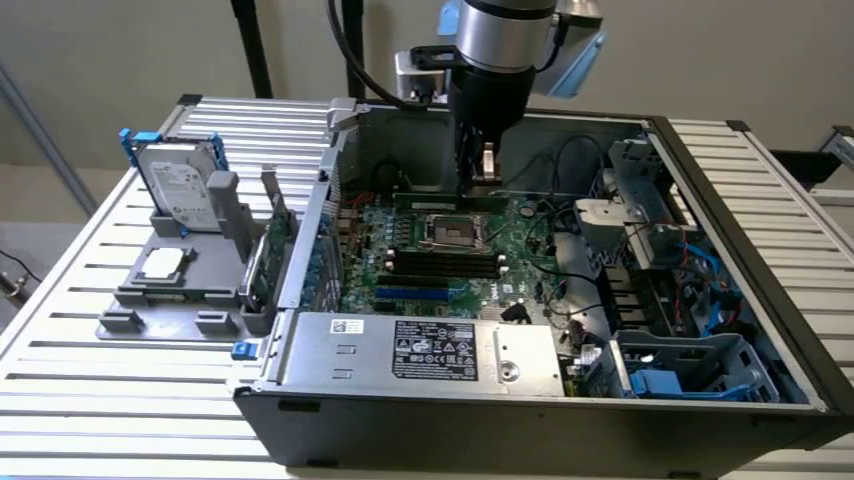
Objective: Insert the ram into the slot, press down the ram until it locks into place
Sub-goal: 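Insert the ram into the slot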
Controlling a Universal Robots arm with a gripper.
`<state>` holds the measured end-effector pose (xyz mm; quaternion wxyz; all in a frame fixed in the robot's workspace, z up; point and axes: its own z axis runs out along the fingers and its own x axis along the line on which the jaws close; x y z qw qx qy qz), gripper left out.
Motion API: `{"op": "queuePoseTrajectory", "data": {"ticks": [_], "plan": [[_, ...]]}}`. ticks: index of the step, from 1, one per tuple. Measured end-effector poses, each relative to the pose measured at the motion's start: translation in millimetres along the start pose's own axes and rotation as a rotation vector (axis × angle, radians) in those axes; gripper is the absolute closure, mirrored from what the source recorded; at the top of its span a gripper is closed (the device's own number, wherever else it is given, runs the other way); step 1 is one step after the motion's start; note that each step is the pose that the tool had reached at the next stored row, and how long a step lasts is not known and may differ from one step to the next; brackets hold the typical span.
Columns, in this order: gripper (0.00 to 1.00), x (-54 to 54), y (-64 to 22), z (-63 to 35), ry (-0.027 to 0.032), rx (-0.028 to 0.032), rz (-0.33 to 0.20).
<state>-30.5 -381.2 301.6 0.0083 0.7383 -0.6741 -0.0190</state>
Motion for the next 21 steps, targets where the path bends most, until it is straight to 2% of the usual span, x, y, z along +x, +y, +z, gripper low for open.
{"op": "queuePoseTrajectory", "data": {"ticks": [14,21], "plan": [[0.86,10.1,-0.5,25.0,-0.0001,0.0000,0.002],[0.86,11.2,-0.7,34.2,0.0028,-0.0006,0.010]]}}
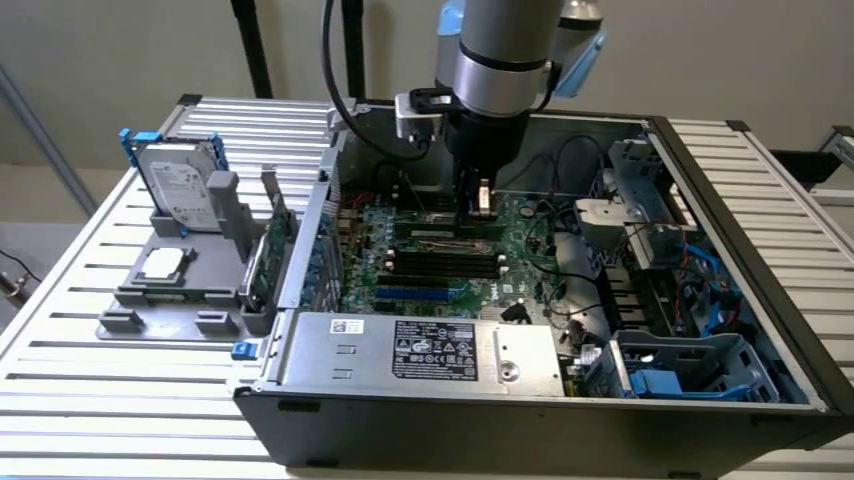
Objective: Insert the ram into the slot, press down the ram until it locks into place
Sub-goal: 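Insert the ram into the slot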
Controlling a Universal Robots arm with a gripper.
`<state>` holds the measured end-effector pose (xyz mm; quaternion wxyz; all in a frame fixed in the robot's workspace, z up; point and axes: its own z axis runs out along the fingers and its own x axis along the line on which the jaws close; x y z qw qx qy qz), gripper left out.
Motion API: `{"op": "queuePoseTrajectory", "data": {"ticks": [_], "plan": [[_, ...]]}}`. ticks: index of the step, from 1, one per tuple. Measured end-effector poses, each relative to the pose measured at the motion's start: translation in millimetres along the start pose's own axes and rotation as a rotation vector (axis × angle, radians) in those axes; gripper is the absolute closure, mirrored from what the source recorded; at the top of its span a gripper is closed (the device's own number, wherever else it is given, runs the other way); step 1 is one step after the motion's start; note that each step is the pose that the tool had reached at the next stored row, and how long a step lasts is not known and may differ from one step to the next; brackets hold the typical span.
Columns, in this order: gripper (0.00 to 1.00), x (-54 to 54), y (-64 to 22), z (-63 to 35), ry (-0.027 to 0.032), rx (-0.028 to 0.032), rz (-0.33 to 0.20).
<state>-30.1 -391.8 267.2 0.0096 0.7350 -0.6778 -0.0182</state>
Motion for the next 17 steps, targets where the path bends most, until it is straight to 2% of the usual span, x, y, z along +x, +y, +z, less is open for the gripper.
{"op": "queuePoseTrajectory", "data": {"ticks": [9,17], "plan": [[0.86,1.9,-0.3,11.2,0.0047,-0.0007,0.008],[0.86,3.2,-0.7,22.4,0.0065,-0.0012,0.011]]}}
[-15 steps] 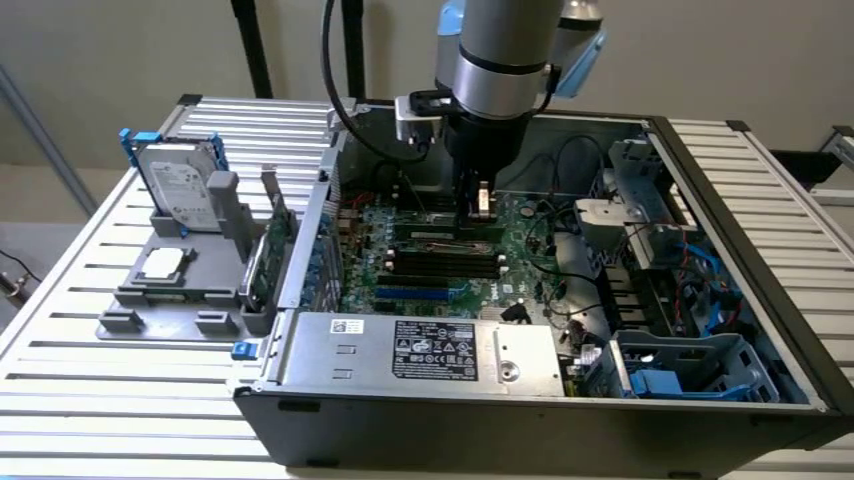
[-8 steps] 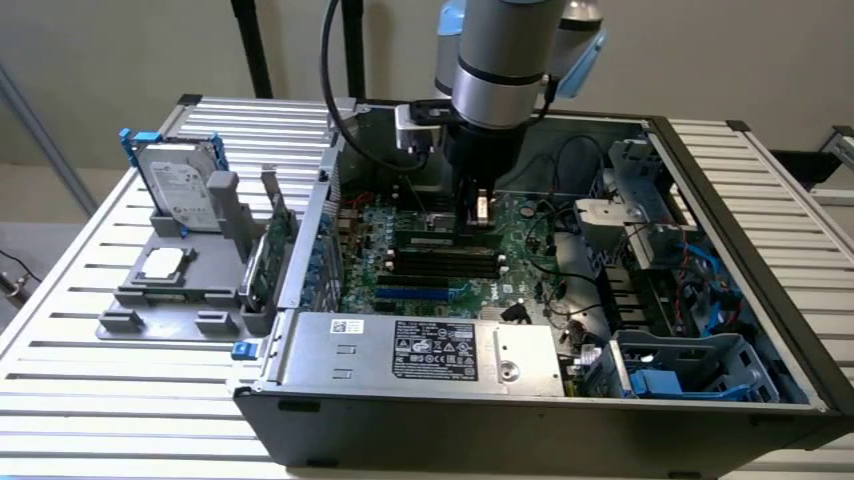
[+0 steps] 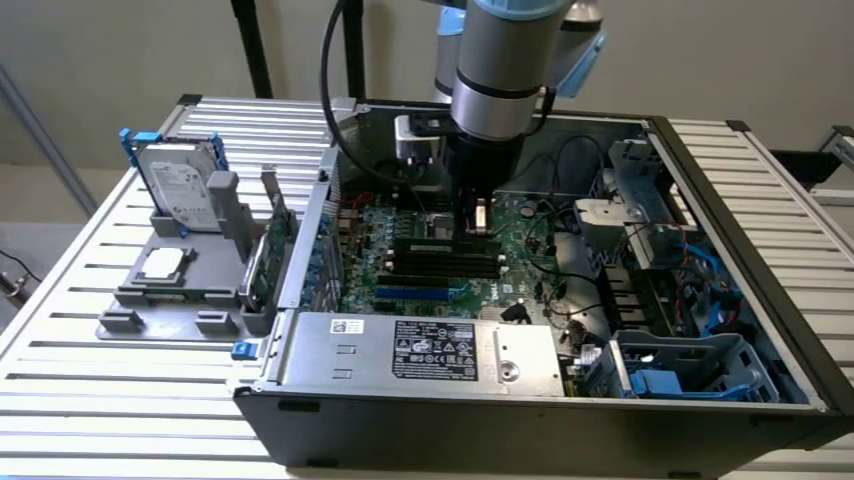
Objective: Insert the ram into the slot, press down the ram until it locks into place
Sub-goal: 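Insert the ram into the slot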
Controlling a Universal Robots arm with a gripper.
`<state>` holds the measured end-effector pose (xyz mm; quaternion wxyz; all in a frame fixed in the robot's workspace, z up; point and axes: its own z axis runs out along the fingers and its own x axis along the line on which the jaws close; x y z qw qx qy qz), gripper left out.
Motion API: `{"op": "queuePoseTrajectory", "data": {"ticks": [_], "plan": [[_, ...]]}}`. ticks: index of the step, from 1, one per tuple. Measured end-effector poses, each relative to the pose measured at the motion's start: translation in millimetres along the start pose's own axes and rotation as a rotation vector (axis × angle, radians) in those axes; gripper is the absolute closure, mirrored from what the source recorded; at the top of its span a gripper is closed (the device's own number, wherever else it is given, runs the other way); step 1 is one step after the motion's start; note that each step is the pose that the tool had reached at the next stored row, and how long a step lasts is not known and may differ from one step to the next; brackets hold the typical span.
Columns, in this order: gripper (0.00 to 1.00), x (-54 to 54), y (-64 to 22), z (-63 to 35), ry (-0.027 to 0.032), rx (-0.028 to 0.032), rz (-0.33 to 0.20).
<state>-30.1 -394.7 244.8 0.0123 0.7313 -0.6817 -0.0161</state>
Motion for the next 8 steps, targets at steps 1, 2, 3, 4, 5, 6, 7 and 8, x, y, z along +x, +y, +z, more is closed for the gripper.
{"op": "queuePoseTrajectory", "data": {"ticks": [1,2,3,4,5,6,7,8], "plan": [[0.86,0.1,-0.1,1.4,0.0006,0.0000,0.001],[0.86,0.1,-0.1,2.8,0.0014,-0.0001,0.002],[0.86,0.2,-0.2,4.0,0.0021,-0.0001,0.003],[0.86,0.2,-0.3,4.9,0.0029,-0.0002,0.004],[0.86,0.2,-0.3,5.5,0.0036,-0.0002,0.004],[0.86,0.2,-0.3,5.5,0.0043,-0.0004,0.005],[0.86,0.3,-0.3,5.5,0.0045,-0.0004,0.005],[0.86,0.3,-0.3,5.6,0.0043,-0.0003,0.005]]}}
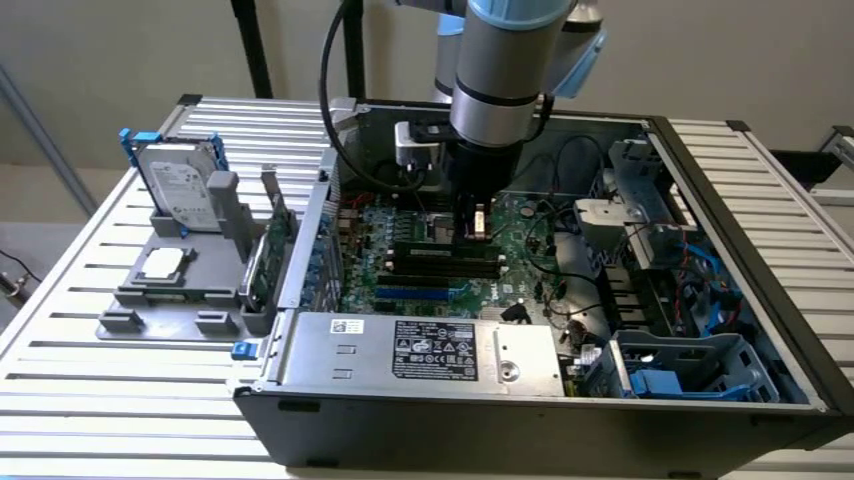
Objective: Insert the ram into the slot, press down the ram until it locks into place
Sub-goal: 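Insert the ram into the slot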
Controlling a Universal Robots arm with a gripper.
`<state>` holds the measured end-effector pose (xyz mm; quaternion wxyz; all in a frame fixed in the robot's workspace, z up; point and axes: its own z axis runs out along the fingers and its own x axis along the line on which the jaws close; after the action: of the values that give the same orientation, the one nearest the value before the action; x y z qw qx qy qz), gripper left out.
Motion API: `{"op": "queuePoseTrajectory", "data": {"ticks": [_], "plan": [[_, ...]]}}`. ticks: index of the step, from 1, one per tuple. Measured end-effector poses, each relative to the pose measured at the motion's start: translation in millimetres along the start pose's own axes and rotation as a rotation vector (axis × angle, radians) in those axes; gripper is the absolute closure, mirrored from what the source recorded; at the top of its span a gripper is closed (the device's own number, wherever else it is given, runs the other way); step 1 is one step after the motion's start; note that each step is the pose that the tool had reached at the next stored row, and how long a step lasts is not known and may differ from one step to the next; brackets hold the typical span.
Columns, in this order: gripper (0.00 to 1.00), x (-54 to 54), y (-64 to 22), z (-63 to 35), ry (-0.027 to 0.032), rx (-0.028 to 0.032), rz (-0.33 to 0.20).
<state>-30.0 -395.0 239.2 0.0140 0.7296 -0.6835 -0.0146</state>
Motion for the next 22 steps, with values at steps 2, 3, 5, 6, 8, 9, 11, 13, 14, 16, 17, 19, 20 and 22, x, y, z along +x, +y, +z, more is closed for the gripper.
{"op": "queuePoseTrajectory", "data": {"ticks": [2,3,5,6,8,9,11,13,14,16,17,19,20,22], "plan": [[0.86,0.0,0.0,0.1,0.0000,0.0001,0.000],[0.86,0.2,0.0,0.4,-0.0003,0.0002,0.000],[0.86,0.5,-0.4,0.8,-0.0002,0.0002,0.000],[0.86,0.7,-0.5,1.0,-0.0002,0.0002,0.000],[0.86,1.5,-0.8,1.5,-0.0001,0.0001,0.000],[0.86,2.1,-1.0,1.7,0.0000,0.0000,0.000],[0.86,3.2,-1.2,2.2,-0.0002,0.0001,0.000],[0.86,3.8,-1.2,2.9,-0.0004,0.0002,0.000],[0.86,3.8,-1.2,3.1,-0.0002,0.0002,0.000],[0.86,3.9,-1.3,3.8,-0.0002,0.0001,0.000],[0.86,3.9,-1.3,4.4,-0.0002,0.0002,0.000],[0.86,3.9,-1.4,5.7,-0.0002,0.0001,0.002],[0.86,3.9,-1.4,6.2,-0.0003,0.0001,0.003],[0.86,3.9,-1.4,6.9,-0.0003,0.0000,0.007]]}}
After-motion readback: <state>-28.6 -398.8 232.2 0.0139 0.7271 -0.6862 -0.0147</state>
